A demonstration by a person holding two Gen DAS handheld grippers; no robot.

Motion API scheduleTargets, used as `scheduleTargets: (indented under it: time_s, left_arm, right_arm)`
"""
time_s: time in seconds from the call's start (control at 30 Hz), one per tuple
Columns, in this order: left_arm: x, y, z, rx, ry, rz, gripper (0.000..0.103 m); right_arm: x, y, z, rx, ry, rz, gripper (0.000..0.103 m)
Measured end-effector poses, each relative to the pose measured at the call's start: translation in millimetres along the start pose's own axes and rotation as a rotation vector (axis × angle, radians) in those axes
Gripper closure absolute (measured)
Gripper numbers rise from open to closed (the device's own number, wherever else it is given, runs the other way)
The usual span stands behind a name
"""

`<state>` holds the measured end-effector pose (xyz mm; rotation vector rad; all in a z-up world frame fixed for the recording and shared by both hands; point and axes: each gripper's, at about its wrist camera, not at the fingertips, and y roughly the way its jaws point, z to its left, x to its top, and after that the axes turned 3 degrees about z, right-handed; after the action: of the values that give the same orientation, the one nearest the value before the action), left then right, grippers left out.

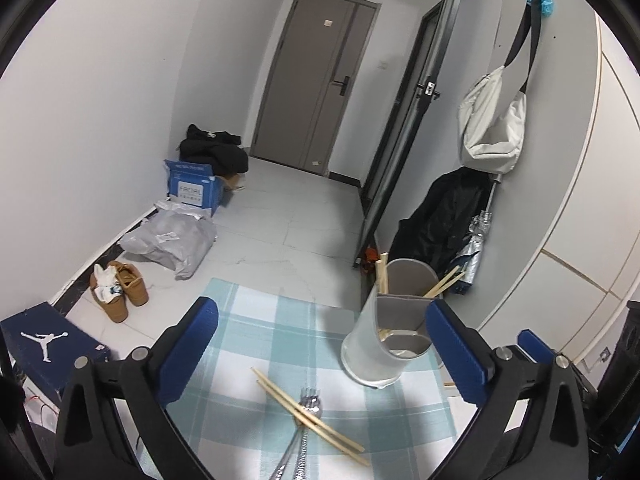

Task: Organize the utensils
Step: 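Move both open tools back down to the remaining chopsticks on the cloth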

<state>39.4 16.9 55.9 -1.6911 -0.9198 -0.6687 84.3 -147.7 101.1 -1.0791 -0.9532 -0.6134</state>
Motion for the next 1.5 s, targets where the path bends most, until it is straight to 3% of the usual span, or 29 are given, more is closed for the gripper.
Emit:
scheduleTargets:
  time_s: [0.37,0.57,0.8,0.97,1.33,1.5]
  left_arm:
    - [-34.9,16.9,29.5,0.062,-0.005,0.016,0.001]
    - [-53.5,42.6,49.3,0.066,-0.04,0.113,0.001]
    - [-66.0,64.2,69.9,0.047,-0.162,0.266,0.001]
    - [-60.0,66.1,85.8,0.045,-0.233,0.277,0.001]
    - [-44.1,66.0,116.4,0.045,-0.363,0.232,0.001]
    - [-39.6,72.3,152.6,0.015,-0.505,0.242,0.001]
  right_arm:
    - [-33.9,23.5,10.8,0.022,-0.018,0.084,0.019]
    - [-56.6,50.6,13.7,-0.007,-0.041,0.175,0.019]
    - [-82.6,92.6,10.3,-0.028,-0.023,0.325,0.019]
    - [-94.8,115.2,13.8,-0.046,-0.066,0.412,0.02]
    - [-87.6,167.9,44.6,0.01,-0.172,0.493,0.02]
    - [-80.8,211.8,62.6,0.048,-0.213,0.583,0.028]
